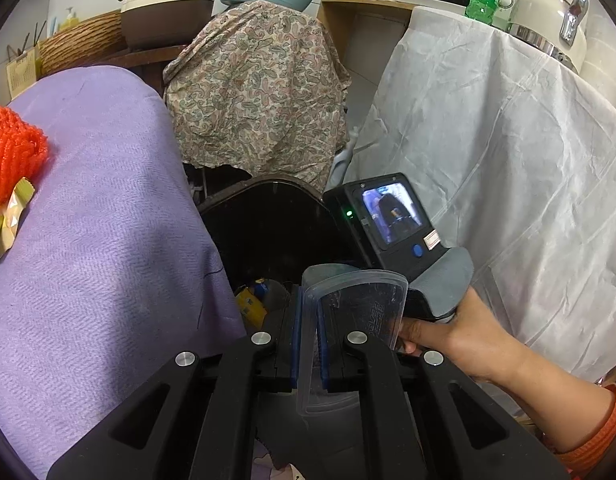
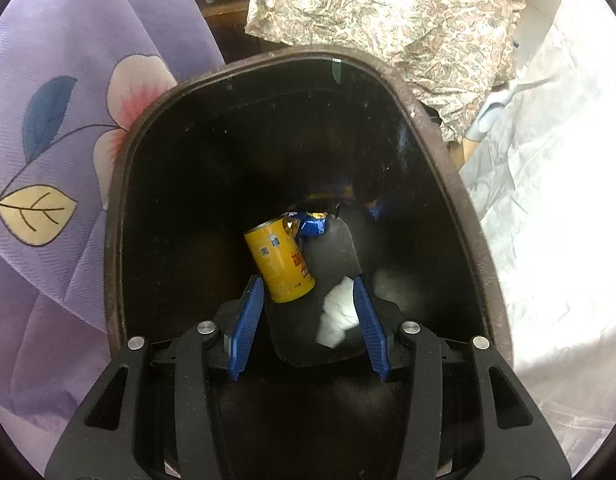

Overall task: Collect trash
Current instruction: 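Lower the clear plastic cup into the bin and open the left tool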

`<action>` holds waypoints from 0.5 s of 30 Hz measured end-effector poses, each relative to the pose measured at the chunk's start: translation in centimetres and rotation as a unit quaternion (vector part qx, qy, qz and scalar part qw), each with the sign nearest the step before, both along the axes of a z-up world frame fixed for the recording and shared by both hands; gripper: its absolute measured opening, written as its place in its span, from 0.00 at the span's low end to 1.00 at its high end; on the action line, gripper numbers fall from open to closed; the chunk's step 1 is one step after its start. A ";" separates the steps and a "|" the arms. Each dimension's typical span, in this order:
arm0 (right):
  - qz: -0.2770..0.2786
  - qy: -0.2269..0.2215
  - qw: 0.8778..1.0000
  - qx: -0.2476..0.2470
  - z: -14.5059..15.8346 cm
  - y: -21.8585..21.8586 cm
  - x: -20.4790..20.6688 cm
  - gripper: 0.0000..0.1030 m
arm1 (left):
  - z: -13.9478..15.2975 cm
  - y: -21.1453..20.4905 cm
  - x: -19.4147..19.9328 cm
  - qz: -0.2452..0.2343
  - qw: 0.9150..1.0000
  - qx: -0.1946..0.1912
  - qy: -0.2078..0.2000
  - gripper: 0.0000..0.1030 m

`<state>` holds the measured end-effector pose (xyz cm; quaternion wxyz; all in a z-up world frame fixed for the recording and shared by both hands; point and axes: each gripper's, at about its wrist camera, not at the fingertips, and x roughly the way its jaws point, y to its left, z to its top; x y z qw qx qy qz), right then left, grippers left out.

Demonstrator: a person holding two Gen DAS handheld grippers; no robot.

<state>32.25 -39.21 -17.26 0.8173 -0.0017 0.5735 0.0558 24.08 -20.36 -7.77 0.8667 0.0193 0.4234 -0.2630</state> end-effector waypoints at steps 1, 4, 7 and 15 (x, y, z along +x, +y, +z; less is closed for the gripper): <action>0.000 -0.003 1.000 0.000 0.1 0.1 -0.1 0.46 | -0.1 0.0 0.0 0.000 1.000 -0.001 0.001 0.08; 0.000 -0.022 1.000 -0.003 1.4 -0.3 -0.9 0.46 | -0.3 -0.3 0.2 -0.002 1.000 -0.002 0.005 0.08; -0.004 -0.050 0.999 -0.007 3.2 -1.3 -2.0 0.46 | -0.4 -1.1 0.3 -0.007 1.000 -0.003 0.005 0.08; -0.028 -0.125 0.990 -0.060 7.8 -5.0 -6.2 0.47 | -2.1 -3.3 0.8 -0.017 1.000 0.009 0.012 0.08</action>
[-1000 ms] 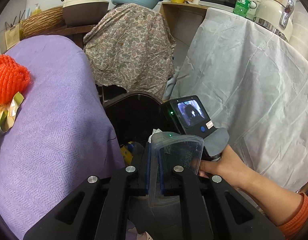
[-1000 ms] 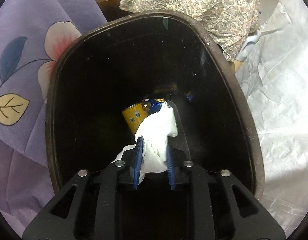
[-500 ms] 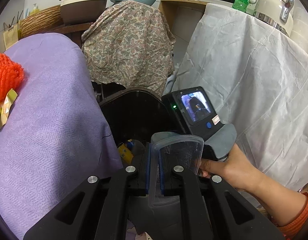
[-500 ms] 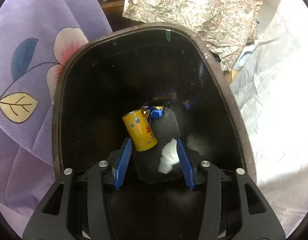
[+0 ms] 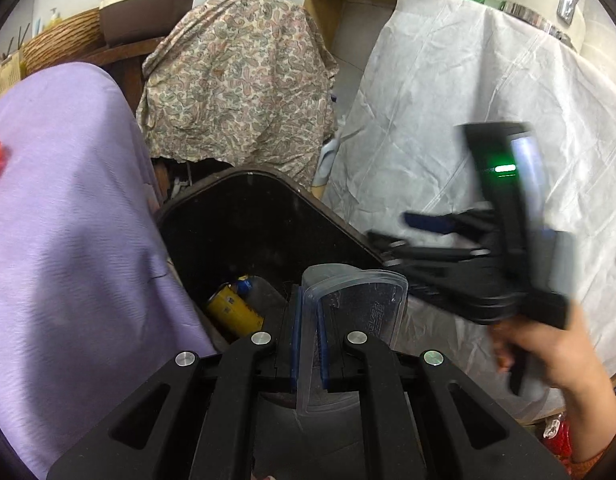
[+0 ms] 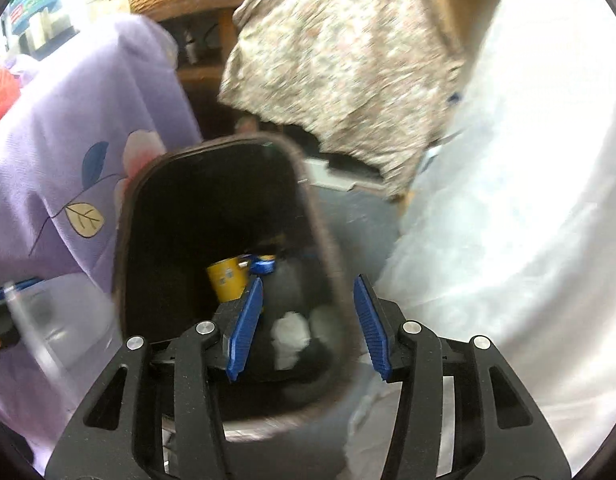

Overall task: Collect trash
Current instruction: 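Lower the clear plastic cup into the bin and open the left tool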

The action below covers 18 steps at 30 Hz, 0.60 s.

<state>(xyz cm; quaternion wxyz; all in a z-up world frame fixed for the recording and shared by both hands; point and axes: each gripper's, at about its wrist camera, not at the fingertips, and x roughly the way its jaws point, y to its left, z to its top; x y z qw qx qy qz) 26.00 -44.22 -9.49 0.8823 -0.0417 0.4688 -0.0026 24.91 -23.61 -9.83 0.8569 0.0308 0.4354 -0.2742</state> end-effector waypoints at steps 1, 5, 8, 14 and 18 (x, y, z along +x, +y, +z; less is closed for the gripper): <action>-0.006 -0.006 1.000 -0.007 0.4 -0.4 -0.5 0.47 | -0.3 -0.2 0.2 0.001 1.000 0.002 0.002 0.08; -0.037 -0.023 0.999 0.011 1.8 -2.5 -2.0 0.60 | -1.8 -0.8 1.2 0.006 1.000 0.020 0.004 0.08; -0.050 -0.039 0.998 0.013 2.8 -3.2 -3.3 0.66 | -3.0 -1.2 2.3 0.015 0.999 0.034 0.011 0.08; -0.047 -0.059 0.997 -0.003 3.9 -1.9 -5.1 0.70 | -5.5 -1.6 4.7 0.033 0.997 0.048 0.040 0.08; -0.047 -0.069 0.997 -0.005 4.7 -1.4 -6.4 0.72 | -6.6 -2.0 5.3 0.030 0.996 0.065 0.043 0.07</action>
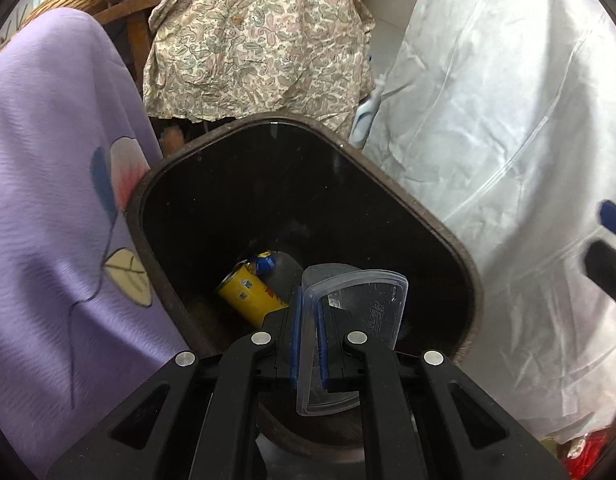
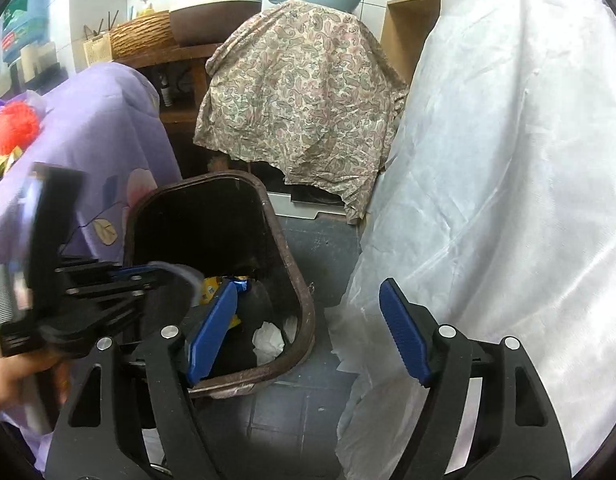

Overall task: Collect trash
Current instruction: 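Lower the clear plastic cup into the bin and open the left tool, then move the right tool to the orange foam net and close on it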

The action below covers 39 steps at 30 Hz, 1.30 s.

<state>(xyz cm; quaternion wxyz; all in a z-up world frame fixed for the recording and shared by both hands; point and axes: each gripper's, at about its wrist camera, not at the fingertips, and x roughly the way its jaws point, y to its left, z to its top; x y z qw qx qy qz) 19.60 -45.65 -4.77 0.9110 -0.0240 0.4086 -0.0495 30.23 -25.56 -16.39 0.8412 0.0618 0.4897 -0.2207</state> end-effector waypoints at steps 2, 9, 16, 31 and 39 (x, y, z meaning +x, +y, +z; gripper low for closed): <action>0.000 -0.001 1.000 -0.001 0.2 0.1 -0.7 0.72 | -0.4 -0.1 0.4 0.001 1.000 0.006 0.004 0.08; -0.018 -0.009 0.999 0.035 0.8 -0.5 -3.1 0.72 | -2.5 -0.9 1.4 -0.007 0.999 0.031 0.025 0.08; -0.028 -0.019 0.998 0.057 1.1 -0.6 -4.3 0.72 | -3.6 -1.7 1.7 -0.024 0.997 0.051 0.044 0.08; -0.024 -0.062 0.995 0.070 4.2 0.1 -5.5 0.72 | -0.7 -1.6 -1.5 -0.048 0.998 0.022 0.015 0.77; -0.023 -0.097 0.993 0.067 7.2 0.2 -6.0 0.73 | 2.7 0.0 -6.5 -0.096 0.995 -0.003 -0.004 0.80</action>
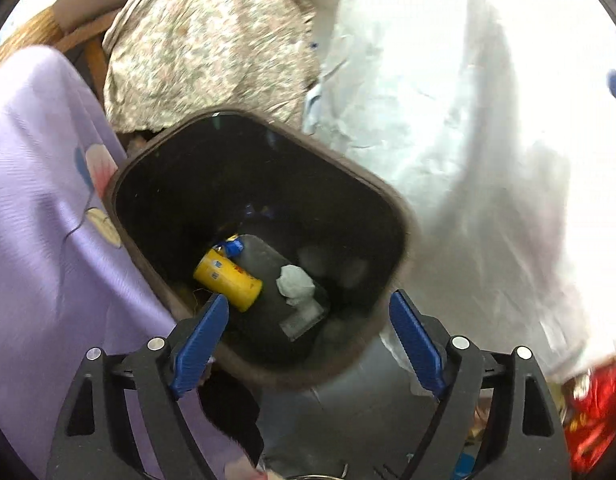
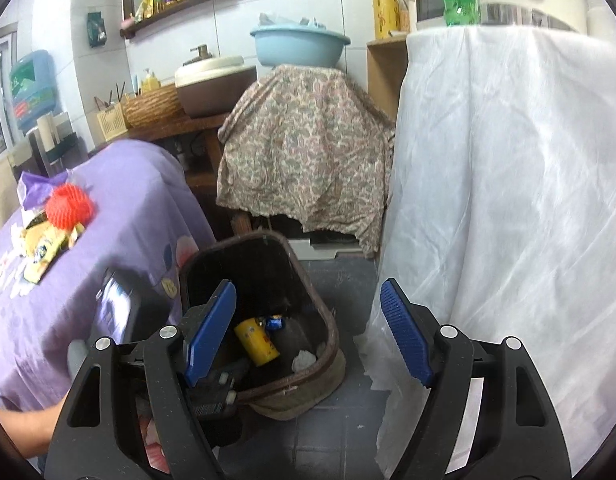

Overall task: Collect trash
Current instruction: 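Move the right tool to the orange foam net and close on it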

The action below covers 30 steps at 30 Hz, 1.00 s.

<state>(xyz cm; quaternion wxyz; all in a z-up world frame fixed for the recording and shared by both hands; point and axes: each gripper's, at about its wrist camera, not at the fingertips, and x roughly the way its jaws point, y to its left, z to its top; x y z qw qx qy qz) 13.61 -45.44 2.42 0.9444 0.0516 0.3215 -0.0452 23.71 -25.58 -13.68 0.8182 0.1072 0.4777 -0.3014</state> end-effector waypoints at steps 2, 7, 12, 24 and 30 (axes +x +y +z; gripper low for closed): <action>-0.001 -0.007 1.000 0.002 0.9 -0.2 0.1 0.80 | 1.1 0.6 -1.5 -0.013 1.000 -0.015 -0.007 0.81; 0.007 -0.026 1.000 -0.001 2.8 0.3 0.5 0.83 | 4.8 3.6 -4.8 -0.025 0.998 -0.056 -0.009 0.85; 0.062 -0.013 0.997 0.052 2.5 2.3 2.1 0.83 | 9.4 7.4 -7.6 -0.030 0.995 -0.092 -0.032 0.87; 0.216 0.003 0.975 0.047 2.1 16.2 4.9 0.83 | 15.2 20.0 -10.2 0.074 0.987 -0.066 -0.127 0.90; 0.274 0.003 0.960 0.046 2.4 22.1 5.5 0.83 | 15.4 27.4 -9.2 0.182 0.969 -0.027 -0.164 0.90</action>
